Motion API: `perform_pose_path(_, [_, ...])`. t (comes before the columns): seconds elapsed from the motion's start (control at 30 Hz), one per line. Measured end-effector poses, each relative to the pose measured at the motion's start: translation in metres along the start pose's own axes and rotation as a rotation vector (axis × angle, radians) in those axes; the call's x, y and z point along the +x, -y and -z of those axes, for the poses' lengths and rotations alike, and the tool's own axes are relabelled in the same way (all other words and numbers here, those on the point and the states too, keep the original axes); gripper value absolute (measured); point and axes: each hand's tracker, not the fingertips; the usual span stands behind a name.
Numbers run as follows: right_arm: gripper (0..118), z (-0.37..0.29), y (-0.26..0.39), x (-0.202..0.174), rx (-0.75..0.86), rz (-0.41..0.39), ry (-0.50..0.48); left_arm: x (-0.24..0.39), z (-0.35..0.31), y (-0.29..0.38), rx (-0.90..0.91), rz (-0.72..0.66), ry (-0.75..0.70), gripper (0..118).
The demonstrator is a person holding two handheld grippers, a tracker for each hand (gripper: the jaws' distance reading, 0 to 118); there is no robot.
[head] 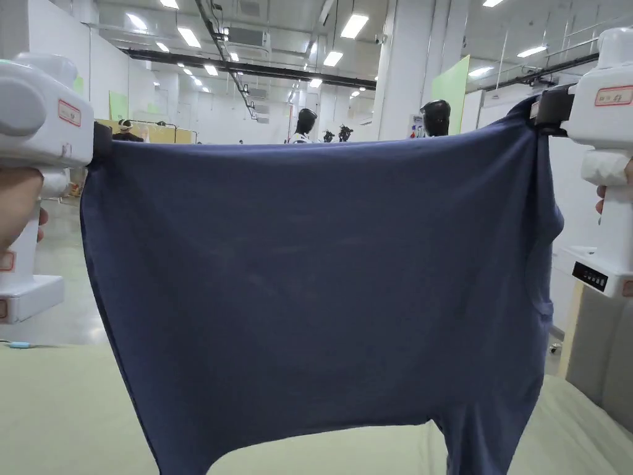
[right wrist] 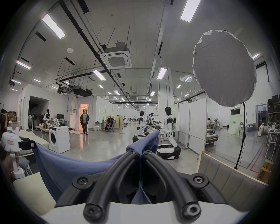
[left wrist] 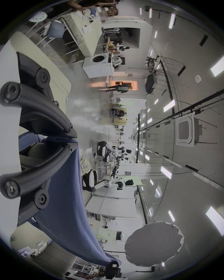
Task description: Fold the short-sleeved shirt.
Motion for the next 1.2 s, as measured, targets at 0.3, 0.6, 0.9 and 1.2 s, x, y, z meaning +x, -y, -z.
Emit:
perform_pose_path(0.3, [2, 0.034, 0.151, -0.002, -0.134, 0.104, 0.064, 0.007, 0.058, 0.138, -0.129, -0.047, -0.04, 7])
perform_pose_path(0.6, [2, -0.051, 0.192, 0.001, -0.178, 0.094, 0.033, -0.001, -0.008, 0.189, -0.186, -0.009, -0.003, 7])
perform_pose_path(0.9, [2, -0.216, 0.317, -0.016, -0.504, -0.008, -0.104, -0.027, -0.145, 0.308, -0.431, 0.003, 0.029, 7])
perform_pose_path(1.2, [2, -0.308, 0.483, -0.022, -0.961, -0.04, -0.15, -0.053, -0.211, 0.473, -0.821, 0.112, 0.071, 8])
